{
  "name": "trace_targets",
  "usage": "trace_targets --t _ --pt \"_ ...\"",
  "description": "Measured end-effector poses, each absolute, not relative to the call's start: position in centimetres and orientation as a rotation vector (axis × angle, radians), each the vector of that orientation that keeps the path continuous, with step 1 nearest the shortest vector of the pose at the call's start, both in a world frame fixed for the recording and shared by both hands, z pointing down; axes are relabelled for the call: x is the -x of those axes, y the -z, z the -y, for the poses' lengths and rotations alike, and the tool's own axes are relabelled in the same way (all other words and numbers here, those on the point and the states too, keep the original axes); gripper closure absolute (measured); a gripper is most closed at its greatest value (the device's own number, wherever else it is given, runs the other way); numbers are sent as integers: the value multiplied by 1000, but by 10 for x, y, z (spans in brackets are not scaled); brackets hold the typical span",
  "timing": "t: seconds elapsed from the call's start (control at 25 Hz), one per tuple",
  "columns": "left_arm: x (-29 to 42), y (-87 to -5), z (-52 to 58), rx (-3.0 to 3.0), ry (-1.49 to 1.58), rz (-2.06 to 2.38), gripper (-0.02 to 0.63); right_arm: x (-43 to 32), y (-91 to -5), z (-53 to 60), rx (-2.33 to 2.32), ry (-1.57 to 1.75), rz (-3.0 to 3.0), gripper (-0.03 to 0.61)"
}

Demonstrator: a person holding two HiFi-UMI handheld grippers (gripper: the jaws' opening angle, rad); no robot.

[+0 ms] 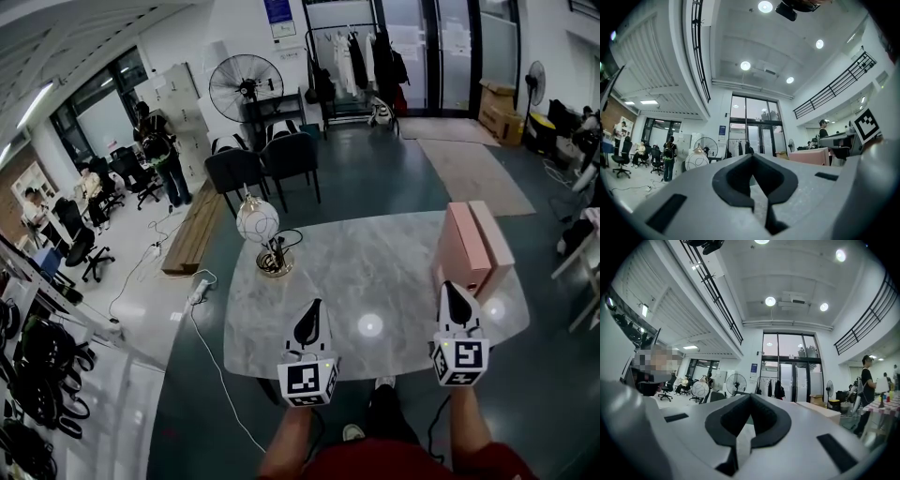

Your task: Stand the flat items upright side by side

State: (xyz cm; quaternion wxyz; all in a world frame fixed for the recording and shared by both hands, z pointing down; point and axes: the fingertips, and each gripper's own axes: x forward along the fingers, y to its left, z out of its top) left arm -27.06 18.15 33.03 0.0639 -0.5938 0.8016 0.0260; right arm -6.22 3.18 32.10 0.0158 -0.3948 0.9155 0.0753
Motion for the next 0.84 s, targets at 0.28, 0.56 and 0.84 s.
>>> trace_targets --t 0.28,0.56,0.84 --pt "272 -336 -180 1794 -67 -2440 609 64 -323 -33 1226 -245 -2855 578" --pt "273 -331 -178 1802 -84 -2425 609 57 -321 -34 1263 -251 -2845 578" --pt "273 -327 -177 1803 -78 -2415 609 55 -316 -33 1286 -262 -2837 578"
